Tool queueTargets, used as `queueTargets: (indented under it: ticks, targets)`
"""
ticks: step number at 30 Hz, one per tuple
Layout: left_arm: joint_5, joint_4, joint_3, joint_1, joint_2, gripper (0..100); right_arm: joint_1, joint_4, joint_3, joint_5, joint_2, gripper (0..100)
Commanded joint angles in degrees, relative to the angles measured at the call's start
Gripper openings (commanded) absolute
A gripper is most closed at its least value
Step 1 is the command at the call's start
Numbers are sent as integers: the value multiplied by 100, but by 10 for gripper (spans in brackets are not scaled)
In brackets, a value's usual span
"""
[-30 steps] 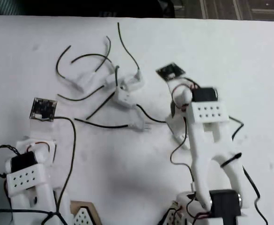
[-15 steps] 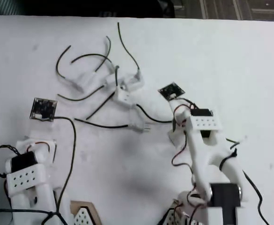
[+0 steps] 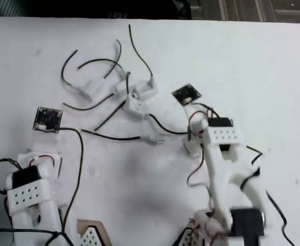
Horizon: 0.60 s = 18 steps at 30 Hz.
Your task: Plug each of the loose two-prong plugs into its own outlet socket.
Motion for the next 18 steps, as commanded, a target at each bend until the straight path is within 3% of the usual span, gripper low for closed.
queueTargets:
  ticks: [1, 7, 13, 18]
  targets:
    - [-44, -88, -18, 57, -84, 27, -690, 655, -53, 26, -1262, 18]
    - [-44, -88, -18, 57, -84, 27, -2193, 848, 26, -264, -2141, 18]
    - [-44, -88, -18, 57, -84, 27, -3222, 75, -9, -2435, -2466, 17]
    - [-44, -88, -18, 57, -84, 27, -3793, -1051, 26, -3622, -3354, 17]
